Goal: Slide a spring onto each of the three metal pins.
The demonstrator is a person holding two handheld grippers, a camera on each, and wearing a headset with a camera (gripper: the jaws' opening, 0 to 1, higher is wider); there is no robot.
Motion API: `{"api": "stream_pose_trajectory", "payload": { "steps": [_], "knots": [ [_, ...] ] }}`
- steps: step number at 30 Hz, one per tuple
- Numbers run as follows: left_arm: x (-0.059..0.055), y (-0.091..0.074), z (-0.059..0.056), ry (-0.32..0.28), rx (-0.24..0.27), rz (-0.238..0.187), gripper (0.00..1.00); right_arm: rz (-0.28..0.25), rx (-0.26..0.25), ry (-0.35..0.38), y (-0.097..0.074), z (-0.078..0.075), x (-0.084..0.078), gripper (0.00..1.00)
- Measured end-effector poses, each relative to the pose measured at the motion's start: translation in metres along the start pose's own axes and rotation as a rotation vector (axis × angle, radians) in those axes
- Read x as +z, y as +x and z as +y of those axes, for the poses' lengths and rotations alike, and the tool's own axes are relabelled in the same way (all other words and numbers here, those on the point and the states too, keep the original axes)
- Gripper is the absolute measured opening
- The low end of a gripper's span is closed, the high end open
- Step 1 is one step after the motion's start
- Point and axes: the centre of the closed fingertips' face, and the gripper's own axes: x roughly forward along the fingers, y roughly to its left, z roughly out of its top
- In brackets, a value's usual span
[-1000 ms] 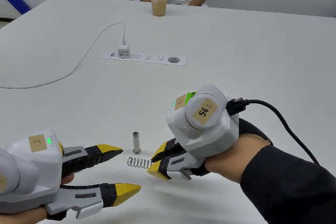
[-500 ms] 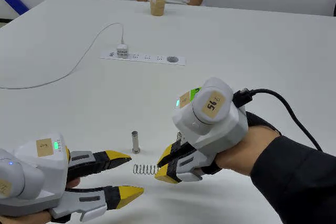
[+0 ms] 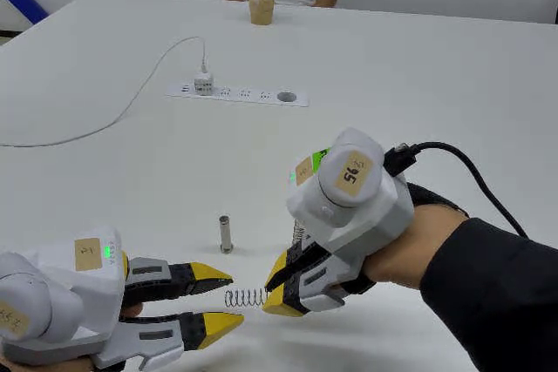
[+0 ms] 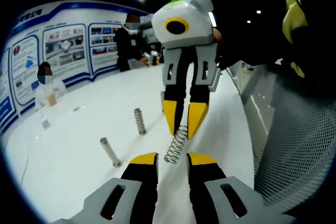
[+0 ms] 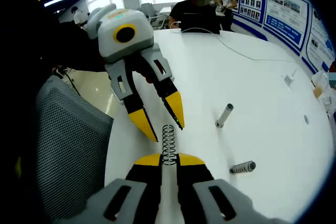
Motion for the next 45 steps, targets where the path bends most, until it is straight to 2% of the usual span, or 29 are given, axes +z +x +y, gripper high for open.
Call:
{"api": "stream_pose_trajectory", "payload": {
  "steps": [8, 13, 28, 45],
  "knots": [
    [0.0, 0.002, -0.005, 0.023, -0.018, 0.002, 0.14, 0.011, 0.018, -0.002, -0.001, 0.003, -0.002, 0.12],
    [0.0, 0.002, -0.005, 0.032, -0.018, 0.004, 0.13, 0.007, 0.016, -0.005, -0.004, 0.003, 0.001, 0.12],
    [0.002, 0.002, -0.002, 0.033, -0.007, -0.001, 0.12, -0.057, -0.014, -0.02, -0.014, 0.003, 0.022, 0.12],
    [0.008, 0.002, -0.001, 0.019, 0.002, -0.027, 0.11, -0.146, -0.051, -0.03, -0.02, 0.002, 0.048, 0.12]
  ]
}}
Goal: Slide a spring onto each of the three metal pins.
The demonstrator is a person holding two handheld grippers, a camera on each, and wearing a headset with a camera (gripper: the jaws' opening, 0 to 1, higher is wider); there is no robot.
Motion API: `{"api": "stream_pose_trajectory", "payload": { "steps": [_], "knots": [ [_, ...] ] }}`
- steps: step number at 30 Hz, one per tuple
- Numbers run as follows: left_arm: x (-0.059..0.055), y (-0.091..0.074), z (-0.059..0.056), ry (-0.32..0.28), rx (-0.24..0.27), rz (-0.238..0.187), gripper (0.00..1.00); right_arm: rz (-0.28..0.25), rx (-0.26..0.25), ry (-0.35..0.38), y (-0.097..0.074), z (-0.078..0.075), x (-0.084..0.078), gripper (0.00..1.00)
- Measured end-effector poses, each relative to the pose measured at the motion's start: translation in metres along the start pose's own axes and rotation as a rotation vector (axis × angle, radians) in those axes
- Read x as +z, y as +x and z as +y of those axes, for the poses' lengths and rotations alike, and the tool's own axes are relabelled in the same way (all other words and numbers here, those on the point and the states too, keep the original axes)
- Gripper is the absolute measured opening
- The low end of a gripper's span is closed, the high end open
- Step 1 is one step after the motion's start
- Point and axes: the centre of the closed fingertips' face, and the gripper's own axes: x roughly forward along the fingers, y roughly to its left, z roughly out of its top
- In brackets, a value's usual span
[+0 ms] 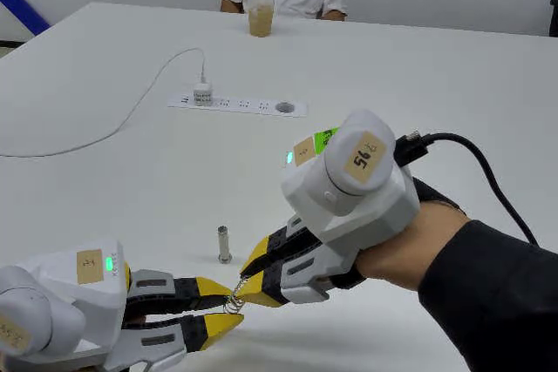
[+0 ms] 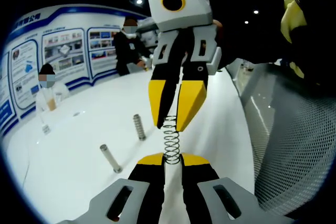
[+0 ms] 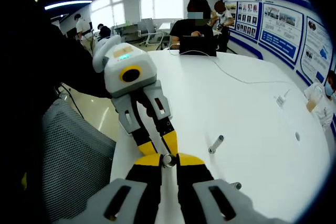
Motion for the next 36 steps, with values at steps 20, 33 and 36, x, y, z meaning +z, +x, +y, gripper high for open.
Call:
{"api": "stream_pose_trajectory", "payload": {
  "steps": [20, 33, 36],
  "knots": [
    [0.003, 0.003, 0.003, -0.024, 0.011, -0.023, 0.11, -0.048, -0.015, -0.016, 0.007, -0.001, 0.014, 0.11],
    [0.003, 0.002, 0.005, -0.029, 0.025, -0.026, 0.12, -0.053, -0.019, -0.009, 0.006, -0.003, 0.014, 0.11],
    [0.002, 0.001, 0.006, -0.035, 0.031, -0.026, 0.15, -0.056, -0.025, -0.006, 0.005, -0.005, 0.014, 0.11]
  ]
}}
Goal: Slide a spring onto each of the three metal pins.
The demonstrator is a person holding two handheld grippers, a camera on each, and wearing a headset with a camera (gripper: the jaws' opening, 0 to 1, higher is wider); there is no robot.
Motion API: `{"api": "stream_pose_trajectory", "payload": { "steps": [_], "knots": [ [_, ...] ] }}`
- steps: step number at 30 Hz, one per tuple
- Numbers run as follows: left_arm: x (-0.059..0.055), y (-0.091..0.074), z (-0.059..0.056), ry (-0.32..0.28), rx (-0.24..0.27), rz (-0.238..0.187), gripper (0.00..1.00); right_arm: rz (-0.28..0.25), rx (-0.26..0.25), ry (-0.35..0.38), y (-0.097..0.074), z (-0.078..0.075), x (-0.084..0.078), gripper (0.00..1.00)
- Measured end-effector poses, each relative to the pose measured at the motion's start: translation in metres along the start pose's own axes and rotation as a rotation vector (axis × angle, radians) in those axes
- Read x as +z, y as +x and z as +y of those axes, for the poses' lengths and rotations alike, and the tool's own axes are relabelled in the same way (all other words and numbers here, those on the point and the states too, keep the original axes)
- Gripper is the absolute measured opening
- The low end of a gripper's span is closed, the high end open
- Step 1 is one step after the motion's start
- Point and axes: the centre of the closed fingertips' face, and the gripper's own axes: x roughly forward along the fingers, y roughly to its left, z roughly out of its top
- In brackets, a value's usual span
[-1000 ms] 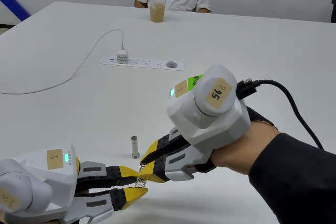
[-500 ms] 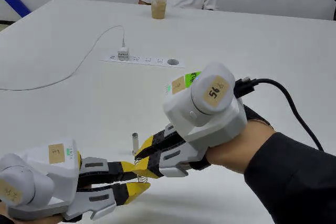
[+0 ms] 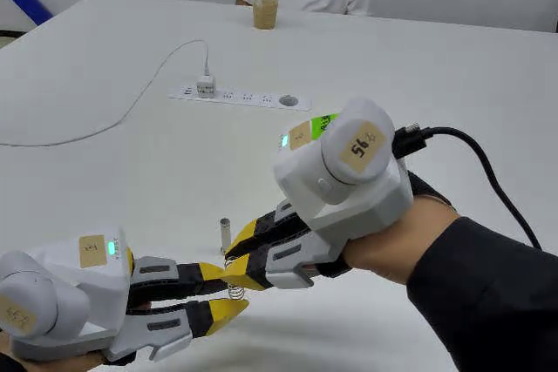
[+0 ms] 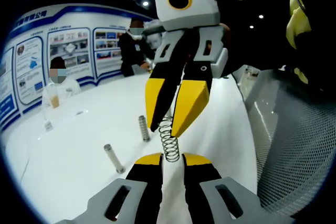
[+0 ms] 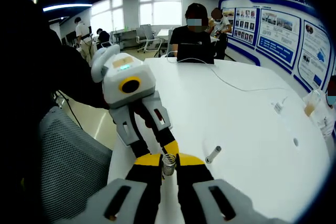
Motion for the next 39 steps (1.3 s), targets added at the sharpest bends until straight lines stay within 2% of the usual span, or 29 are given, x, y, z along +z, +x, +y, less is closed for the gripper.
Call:
{"api": "stream_pose_trajectory", "payload": {
  "steps": [16, 23, 39],
  "knots": [
    [-0.004, -0.01, 0.014, -0.042, 0.057, 0.0, 0.28, -0.023, -0.044, 0.014, -0.007, -0.015, 0.005, 0.11],
    [-0.005, -0.014, 0.021, -0.057, 0.086, -0.004, 0.34, -0.049, -0.082, 0.018, -0.012, -0.029, 0.012, 0.12],
    [-0.006, -0.016, 0.024, -0.074, 0.109, -0.003, 0.41, -0.117, -0.169, 0.039, -0.014, -0.06, 0.026, 0.12]
  ]
}}
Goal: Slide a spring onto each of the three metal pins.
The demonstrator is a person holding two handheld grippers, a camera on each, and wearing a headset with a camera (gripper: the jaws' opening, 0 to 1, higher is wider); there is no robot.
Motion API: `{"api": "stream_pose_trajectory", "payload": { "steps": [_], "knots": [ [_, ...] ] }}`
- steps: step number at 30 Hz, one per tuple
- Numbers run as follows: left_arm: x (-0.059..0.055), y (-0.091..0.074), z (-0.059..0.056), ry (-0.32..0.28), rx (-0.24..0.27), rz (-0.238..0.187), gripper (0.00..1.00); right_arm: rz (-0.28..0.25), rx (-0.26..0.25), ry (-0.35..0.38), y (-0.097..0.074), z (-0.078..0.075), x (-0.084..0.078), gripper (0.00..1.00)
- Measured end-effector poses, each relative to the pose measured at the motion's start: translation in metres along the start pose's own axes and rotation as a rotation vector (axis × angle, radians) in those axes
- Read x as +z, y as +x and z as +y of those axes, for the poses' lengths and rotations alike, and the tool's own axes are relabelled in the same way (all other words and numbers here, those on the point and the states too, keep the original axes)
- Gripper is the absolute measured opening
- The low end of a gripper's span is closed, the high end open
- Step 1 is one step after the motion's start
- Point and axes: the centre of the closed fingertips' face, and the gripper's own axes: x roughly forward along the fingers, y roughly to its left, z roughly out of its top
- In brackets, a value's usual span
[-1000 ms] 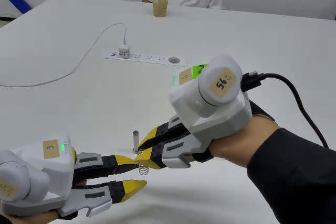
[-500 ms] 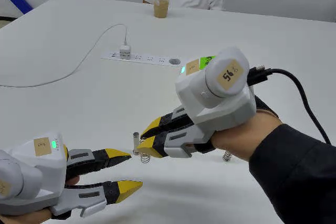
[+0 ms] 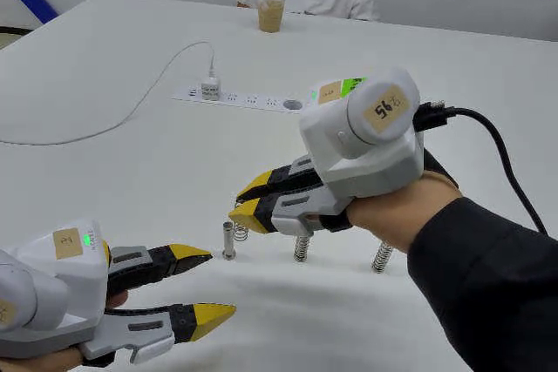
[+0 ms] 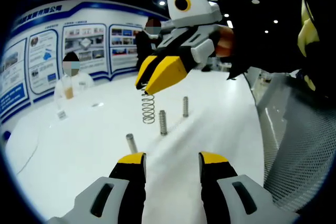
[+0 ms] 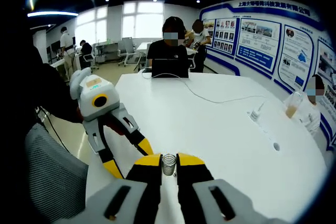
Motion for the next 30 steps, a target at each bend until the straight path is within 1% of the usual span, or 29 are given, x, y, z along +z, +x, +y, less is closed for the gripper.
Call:
{"api": "stream_pose_trajectory", "payload": {
  "steps": [3, 10, 17, 23, 30],
  "knots": [
    [-0.001, -0.001, 0.001, -0.006, 0.003, 0.001, 0.43, -0.011, -0.012, 0.003, 0.003, -0.005, 0.002, 0.12],
    [-0.004, -0.002, 0.003, -0.015, 0.01, 0.004, 0.44, -0.015, -0.032, -0.002, 0.01, -0.013, 0.003, 0.12],
    [-0.005, -0.003, 0.005, -0.024, 0.015, 0.006, 0.46, -0.013, -0.037, 0.005, 0.018, -0.021, 0.002, 0.12],
    [-0.007, -0.004, 0.006, -0.03, 0.02, 0.007, 0.47, -0.002, -0.026, 0.003, 0.026, -0.021, 0.001, 0.12],
    [-0.01, -0.004, 0.007, -0.039, 0.024, 0.01, 0.47, 0.012, -0.018, 0.012, 0.032, -0.021, -0.005, 0.12]
  ]
}}
